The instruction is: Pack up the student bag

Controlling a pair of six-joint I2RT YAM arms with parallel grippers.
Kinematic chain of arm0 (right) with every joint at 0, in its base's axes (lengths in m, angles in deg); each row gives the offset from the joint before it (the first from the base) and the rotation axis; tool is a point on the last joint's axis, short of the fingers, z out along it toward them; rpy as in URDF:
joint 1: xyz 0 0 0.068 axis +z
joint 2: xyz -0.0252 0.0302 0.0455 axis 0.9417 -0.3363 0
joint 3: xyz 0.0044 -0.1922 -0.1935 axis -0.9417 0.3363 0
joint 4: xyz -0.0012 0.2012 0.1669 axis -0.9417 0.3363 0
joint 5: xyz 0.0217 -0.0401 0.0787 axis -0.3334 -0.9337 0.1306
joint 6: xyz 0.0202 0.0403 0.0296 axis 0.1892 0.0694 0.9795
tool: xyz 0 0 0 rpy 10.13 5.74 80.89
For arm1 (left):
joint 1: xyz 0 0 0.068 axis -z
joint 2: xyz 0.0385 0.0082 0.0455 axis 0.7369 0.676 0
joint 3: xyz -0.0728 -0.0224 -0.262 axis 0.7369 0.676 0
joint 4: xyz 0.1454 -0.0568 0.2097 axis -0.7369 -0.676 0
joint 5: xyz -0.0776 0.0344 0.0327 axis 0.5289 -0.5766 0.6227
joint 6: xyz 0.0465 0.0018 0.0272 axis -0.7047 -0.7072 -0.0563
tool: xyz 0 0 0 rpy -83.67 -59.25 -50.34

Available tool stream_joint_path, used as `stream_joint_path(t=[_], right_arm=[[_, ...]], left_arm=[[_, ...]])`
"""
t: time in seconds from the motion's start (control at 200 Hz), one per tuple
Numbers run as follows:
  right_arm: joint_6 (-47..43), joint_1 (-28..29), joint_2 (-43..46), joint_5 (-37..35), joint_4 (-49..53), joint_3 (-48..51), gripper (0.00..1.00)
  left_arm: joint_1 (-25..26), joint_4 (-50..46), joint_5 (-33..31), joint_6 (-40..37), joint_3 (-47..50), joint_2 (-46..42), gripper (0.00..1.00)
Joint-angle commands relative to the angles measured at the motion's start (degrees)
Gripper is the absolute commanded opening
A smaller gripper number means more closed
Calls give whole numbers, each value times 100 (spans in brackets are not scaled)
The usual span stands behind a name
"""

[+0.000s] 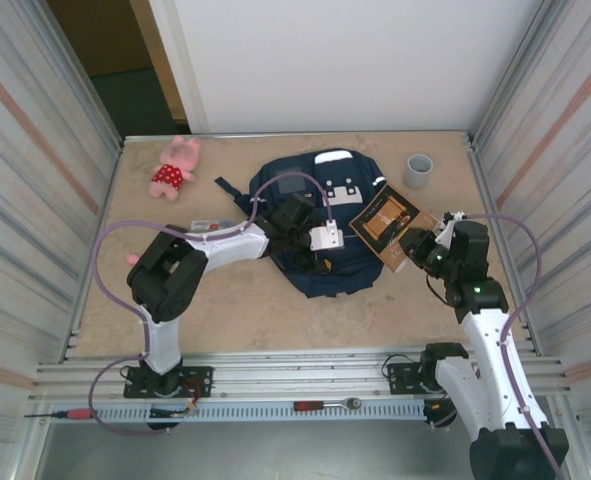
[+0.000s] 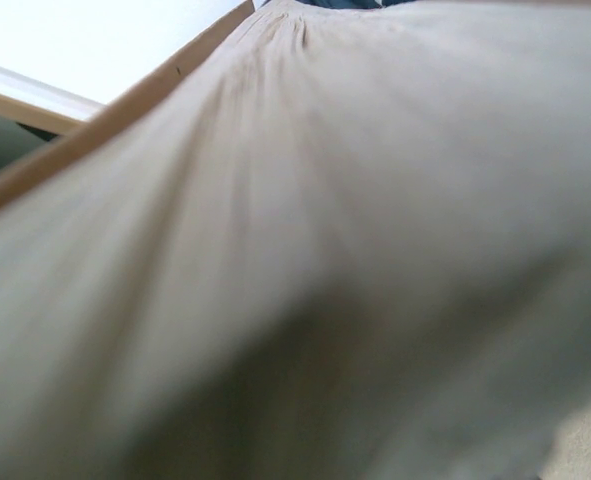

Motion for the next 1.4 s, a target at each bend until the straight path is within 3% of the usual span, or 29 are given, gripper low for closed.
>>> stream_joint_path(t=[0.0, 0.065, 0.21, 0.326, 0.381, 0.621, 0.892, 1.042, 1.127, 1.218, 1.393], right_arm=[[41, 19, 181, -38, -193, 35, 0], [52, 19, 195, -44, -195, 56, 0], [139, 13, 263, -156, -97, 70, 0], [226, -101, 365, -391, 143, -24, 0], [226, -252, 392, -494, 332, -175, 0], [610, -967, 445, -548, 968, -934, 0], [481, -992, 427, -336, 2438, -1839, 0], [647, -917, 394, 446, 2552, -1690, 0], [931, -599, 378, 724, 2111, -1428, 0], [1379, 104, 310, 753, 1187, -1083, 0], [2317, 1674, -7, -616, -549, -434, 0]], left_arm=[[5, 247, -298, 68, -101, 126, 78], [5, 301, -410, 100, -87, 183, 73], [5, 367, -595, 209, -37, 247, 29], [5, 529, -616, 531, 117, -172, 6], [1, 539, -690, 733, 137, -439, 0], [-361, 258, -149, 2260, -152, -1238, 0], [-558, -35, -451, 3259, -840, -1399, 0], [-718, 148, -329, 3884, -1041, -1404, 0], [-742, 117, -298, 4004, -1194, -1387, 0], [-742, -42, -261, 4022, -1370, -1365, 0], [-789, -8, -48, 4256, -1450, -1387, 0]])
